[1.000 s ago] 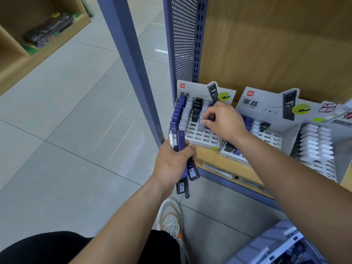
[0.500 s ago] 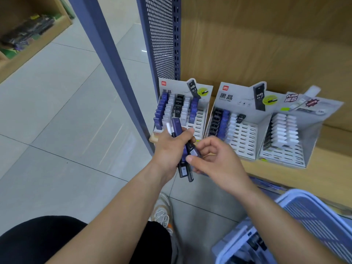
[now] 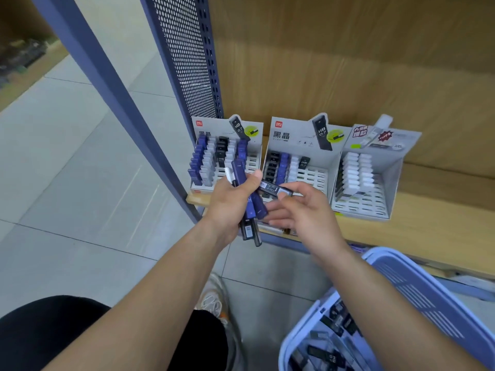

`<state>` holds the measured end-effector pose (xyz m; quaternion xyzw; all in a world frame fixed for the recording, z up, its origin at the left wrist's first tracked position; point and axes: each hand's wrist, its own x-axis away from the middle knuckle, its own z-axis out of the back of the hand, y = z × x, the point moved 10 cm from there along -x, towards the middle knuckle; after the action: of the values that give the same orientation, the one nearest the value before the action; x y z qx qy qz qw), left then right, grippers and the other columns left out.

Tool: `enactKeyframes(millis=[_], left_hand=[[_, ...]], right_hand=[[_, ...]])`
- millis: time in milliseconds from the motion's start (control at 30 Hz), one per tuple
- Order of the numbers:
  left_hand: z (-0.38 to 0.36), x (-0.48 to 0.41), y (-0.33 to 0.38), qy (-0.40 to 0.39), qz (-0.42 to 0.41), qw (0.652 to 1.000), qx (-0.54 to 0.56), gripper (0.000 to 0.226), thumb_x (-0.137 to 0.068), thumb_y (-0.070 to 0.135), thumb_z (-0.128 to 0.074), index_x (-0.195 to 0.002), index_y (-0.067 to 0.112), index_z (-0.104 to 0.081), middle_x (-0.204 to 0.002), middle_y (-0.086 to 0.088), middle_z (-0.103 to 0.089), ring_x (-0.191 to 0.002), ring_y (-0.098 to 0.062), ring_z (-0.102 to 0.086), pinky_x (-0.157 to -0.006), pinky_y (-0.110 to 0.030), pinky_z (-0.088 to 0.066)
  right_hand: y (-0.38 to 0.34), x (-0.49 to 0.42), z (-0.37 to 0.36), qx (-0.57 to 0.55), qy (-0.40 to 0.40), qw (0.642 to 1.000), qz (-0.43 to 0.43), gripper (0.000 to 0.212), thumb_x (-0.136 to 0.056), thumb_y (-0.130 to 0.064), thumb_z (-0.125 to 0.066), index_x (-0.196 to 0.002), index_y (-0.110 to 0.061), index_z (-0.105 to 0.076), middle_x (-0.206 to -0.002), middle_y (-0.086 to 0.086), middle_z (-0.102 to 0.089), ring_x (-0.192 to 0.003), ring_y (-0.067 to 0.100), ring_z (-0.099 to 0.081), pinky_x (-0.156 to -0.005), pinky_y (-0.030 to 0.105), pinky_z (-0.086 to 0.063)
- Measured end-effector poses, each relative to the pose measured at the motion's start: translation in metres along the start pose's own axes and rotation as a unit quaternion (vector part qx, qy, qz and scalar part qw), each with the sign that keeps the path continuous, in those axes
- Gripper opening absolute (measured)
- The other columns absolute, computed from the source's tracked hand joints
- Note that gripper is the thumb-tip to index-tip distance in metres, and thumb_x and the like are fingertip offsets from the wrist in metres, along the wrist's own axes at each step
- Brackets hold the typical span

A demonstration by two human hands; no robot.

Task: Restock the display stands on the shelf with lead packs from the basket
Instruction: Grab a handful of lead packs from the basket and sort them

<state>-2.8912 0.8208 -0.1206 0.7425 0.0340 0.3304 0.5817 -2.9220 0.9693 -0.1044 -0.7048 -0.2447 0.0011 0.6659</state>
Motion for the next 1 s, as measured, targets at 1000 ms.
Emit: enactKeyframes(millis=[1000], left_hand=[[-0.012,-0.006,-0.009,-0.066,-0.025,0.993,-0.091,0.019,-0.091,0.022,-0.076,-0.099,0.01,-0.063,-0.078,-0.005,-0.07,-0.061,-0.018,-0.056,-0.056,-0.036,-0.053]], right_hand=[[-0.001,-0.02,0.049,0.124,-0.026,0.991,0.037,0.016,-0.095,-0.008,-0.065,-0.108,-0.014,-0.073,-0.083,0.005,-0.059,-0.065,0.018,-0.058,-0.06,0.029,-0.056]])
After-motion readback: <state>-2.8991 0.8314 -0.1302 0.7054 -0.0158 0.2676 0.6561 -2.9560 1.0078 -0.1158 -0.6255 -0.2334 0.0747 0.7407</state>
